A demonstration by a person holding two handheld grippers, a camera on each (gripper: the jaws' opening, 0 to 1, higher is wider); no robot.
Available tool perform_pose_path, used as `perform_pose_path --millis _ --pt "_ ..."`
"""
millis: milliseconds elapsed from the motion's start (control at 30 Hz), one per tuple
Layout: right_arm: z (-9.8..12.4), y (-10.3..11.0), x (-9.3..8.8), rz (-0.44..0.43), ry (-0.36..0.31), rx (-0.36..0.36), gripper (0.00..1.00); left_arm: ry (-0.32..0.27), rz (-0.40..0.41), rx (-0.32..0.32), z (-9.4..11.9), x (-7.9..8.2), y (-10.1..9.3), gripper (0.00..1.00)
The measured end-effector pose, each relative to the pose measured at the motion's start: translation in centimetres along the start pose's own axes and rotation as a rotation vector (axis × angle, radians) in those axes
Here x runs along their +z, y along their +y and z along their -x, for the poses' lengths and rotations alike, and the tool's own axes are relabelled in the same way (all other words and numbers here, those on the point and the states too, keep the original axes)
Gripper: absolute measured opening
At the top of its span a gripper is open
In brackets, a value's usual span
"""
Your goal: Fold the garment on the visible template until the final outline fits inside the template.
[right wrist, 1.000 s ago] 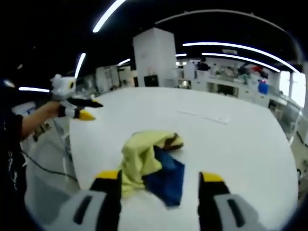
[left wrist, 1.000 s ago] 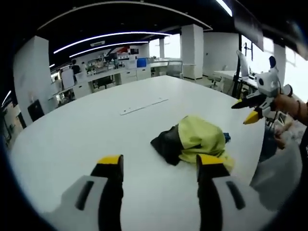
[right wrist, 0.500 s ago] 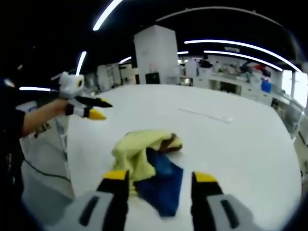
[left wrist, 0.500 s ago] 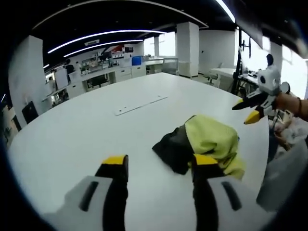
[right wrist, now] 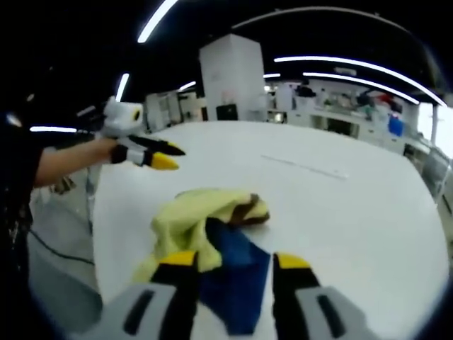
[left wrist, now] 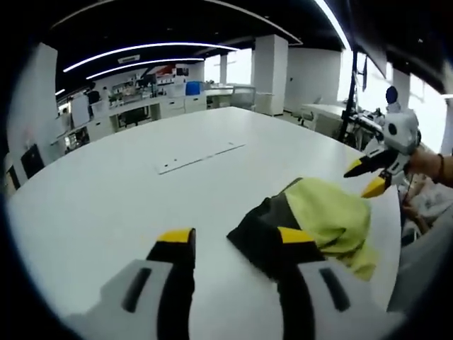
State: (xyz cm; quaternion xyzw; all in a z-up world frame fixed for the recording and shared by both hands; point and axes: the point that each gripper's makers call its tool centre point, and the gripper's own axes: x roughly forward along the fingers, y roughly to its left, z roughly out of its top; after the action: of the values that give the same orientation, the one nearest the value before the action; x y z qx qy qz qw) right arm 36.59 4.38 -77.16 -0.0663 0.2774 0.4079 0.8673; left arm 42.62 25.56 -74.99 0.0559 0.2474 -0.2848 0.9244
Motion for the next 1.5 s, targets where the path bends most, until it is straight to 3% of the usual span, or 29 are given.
perform_pose_path --millis 200,367,567,767,1033,1067,1100,1200,1333,1500 --pt "-0.9 0.0 -0.4 -0.011 0.009 0.012 0.33 -0.001 0.016 -0.042 -2.3 -0.2 0.7 0.39" --pt "-1.7 -0.1 -1.0 -0.027 0.022 0.025 0.31 0.010 0.045 -0.093 -4.1 -0.5 0.1 0.37" --pt "-2.1 0.5 -1.1 -0.049 0.013 0.049 0.27 0.083 -0.045 -0.128 -5.8 -2.2 -0.8 0.34" --pt "-2.6 0.7 -1.9 -0.065 0.030 0.068 0.23 0.153 -0.072 -0.174 -6.8 -4.1 -1.3 0.32" --pt "-3.2 1.2 -2.7 -0.110 0.042 0.083 0.14 0.249 -0.166 -0.186 -7.7 -6.1 -1.8 0.10" --pt "-3.3 1.4 -2.7 -0.119 0.044 0.088 0.12 0.248 -0.158 -0.185 -7.7 -6.3 -1.9 0.09" --pt "-3.4 1.5 -2.7 -0.127 0.046 0.090 0.10 0.205 -0.162 -0.192 -7.9 -5.7 -2.1 0.09" --pt "-3.3 1.7 -2.9 -0.130 0.047 0.091 0.08 0.225 -0.129 -0.187 -7.8 -6.1 -1.9 0.06" --pt "-3.3 1.8 -2.9 -0.145 0.043 0.090 0.04 0.237 0.002 -0.182 -7.7 -6.2 -1.9 0.00" --pt "-2.7 1.8 -2.5 -0.112 0.029 0.068 0.00 0.240 -0.029 -0.177 -7.2 -6.3 -2.0 0.00"
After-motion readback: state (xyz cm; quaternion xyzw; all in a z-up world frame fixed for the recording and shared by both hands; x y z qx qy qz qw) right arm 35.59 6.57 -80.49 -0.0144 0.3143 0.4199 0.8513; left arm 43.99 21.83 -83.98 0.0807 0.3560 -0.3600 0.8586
